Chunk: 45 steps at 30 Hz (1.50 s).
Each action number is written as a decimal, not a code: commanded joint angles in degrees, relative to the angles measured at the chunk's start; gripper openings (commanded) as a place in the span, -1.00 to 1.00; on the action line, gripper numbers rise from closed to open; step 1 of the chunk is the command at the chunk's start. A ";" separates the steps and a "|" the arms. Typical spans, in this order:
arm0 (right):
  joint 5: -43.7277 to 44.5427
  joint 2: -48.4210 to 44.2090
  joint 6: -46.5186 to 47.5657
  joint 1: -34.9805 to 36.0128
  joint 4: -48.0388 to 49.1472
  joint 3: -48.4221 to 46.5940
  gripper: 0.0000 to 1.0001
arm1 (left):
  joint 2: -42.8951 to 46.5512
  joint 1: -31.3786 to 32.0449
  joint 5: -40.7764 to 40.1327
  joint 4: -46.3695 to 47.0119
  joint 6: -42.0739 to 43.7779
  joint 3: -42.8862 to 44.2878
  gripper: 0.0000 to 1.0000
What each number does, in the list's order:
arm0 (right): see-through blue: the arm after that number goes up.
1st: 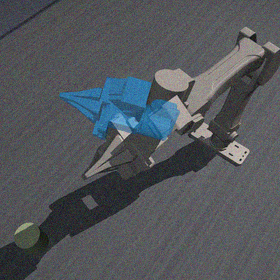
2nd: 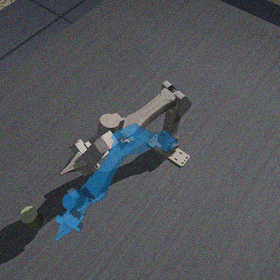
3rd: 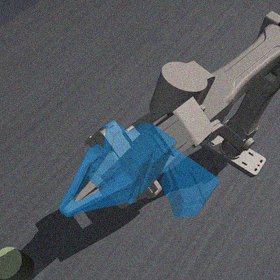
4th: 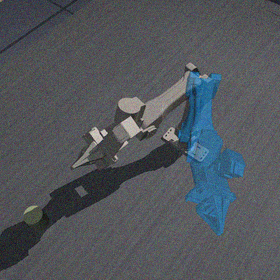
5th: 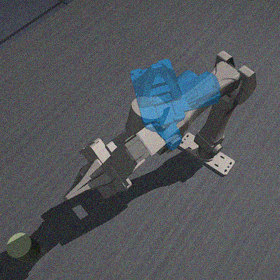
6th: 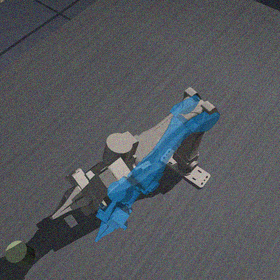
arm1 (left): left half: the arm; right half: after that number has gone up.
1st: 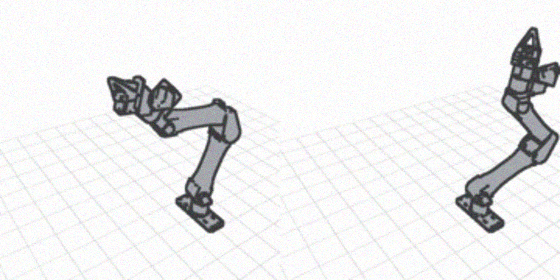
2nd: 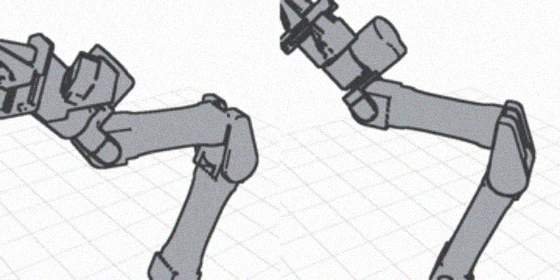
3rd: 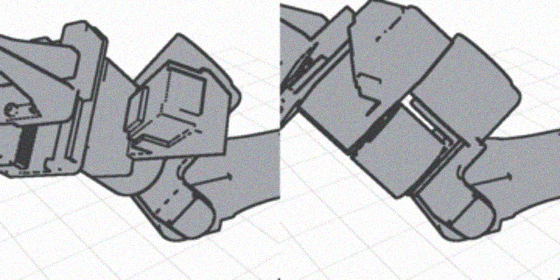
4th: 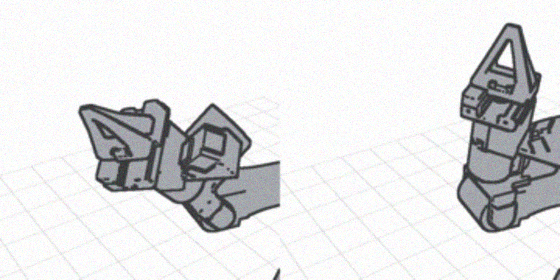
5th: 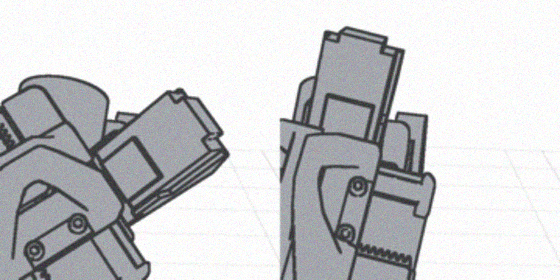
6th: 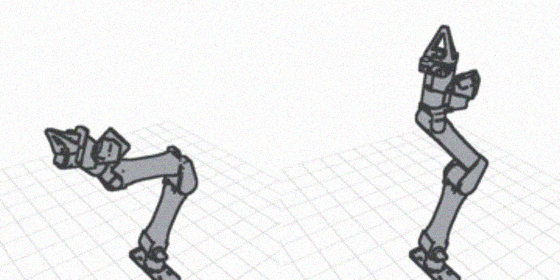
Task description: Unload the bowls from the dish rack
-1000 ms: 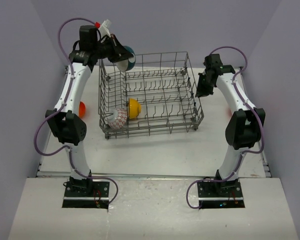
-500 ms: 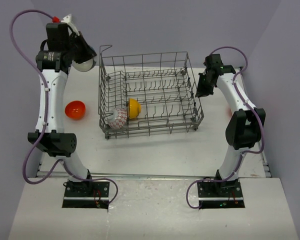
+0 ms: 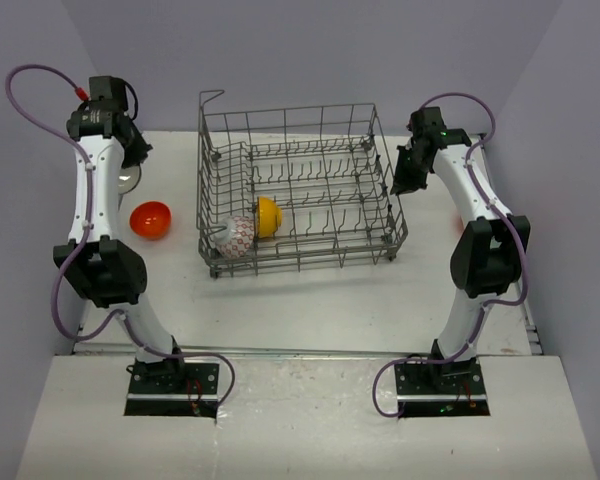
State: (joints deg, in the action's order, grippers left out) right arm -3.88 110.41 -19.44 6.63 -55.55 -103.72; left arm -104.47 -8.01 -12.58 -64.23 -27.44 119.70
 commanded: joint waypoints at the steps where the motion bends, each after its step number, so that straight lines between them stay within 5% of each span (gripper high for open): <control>1: 3.17 3.32 -4.91 -0.13 -0.52 0.01 -1.00 | -0.12 -0.95 -2.63 2.88 -0.33 -2.27 -1.00; 25: 3.79 2.97 -5.08 1.01 -0.35 -0.87 -1.00 | -11.28 -1.66 -0.52 10.00 1.60 -12.39 -1.00; 45: 5.29 3.50 -5.34 1.01 -0.44 -1.13 -1.00 | -10.67 -1.66 4.40 12.28 -0.24 -17.57 -1.00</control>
State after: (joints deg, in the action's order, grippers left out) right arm -1.43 111.26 -19.27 7.62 -56.60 -105.21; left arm -117.23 -9.15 -8.34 -54.48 -27.42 102.28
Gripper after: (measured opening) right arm 0.042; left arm 0.046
